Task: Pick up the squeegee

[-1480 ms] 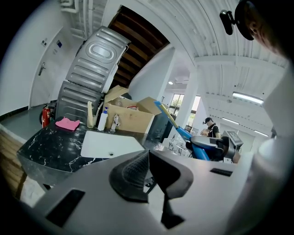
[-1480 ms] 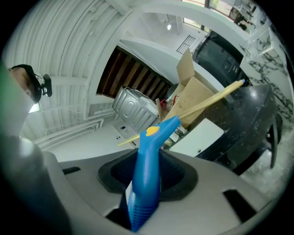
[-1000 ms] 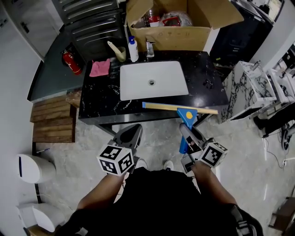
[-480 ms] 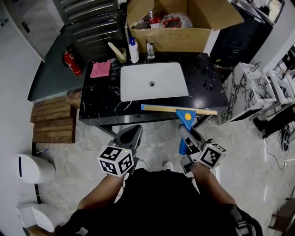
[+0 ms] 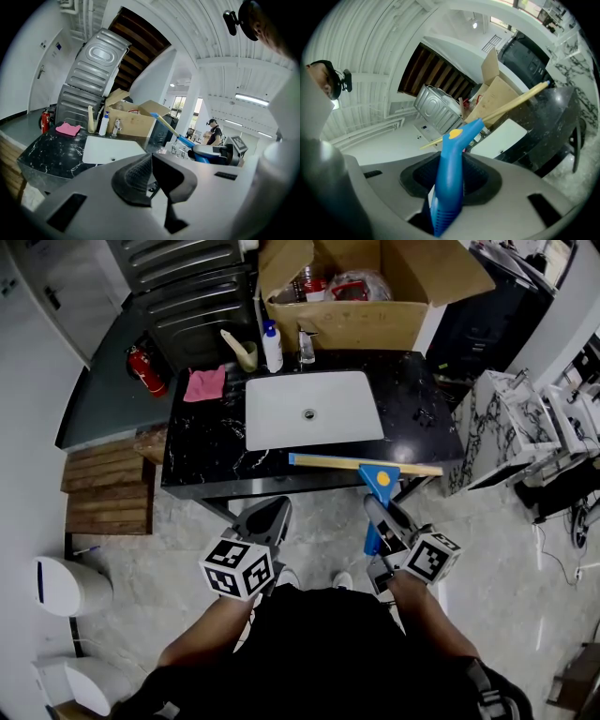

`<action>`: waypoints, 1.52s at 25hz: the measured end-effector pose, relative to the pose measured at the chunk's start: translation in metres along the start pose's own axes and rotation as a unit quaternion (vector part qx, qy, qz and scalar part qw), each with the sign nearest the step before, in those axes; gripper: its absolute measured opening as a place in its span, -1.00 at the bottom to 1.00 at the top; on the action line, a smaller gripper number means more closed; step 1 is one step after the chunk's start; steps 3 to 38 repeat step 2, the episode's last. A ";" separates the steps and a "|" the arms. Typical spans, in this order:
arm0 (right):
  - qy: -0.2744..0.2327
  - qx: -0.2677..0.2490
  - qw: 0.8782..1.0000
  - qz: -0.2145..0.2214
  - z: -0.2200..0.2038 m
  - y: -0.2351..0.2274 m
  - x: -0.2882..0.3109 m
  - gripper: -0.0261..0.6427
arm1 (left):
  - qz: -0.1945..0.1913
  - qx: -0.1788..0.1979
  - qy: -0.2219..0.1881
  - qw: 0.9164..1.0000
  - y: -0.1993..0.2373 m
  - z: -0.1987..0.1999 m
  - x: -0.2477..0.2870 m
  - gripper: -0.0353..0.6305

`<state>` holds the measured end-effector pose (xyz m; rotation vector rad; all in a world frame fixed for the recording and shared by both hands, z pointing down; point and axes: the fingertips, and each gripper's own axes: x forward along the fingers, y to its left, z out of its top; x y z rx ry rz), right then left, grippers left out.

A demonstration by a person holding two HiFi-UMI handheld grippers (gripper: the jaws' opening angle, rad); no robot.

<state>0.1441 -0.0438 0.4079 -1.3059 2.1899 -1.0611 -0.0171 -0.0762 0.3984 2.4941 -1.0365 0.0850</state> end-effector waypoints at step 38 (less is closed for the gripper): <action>-0.001 -0.001 1.000 -0.002 0.000 0.000 0.001 -0.53 | 0.000 0.000 -0.001 1.000 0.001 0.001 -0.001 -0.84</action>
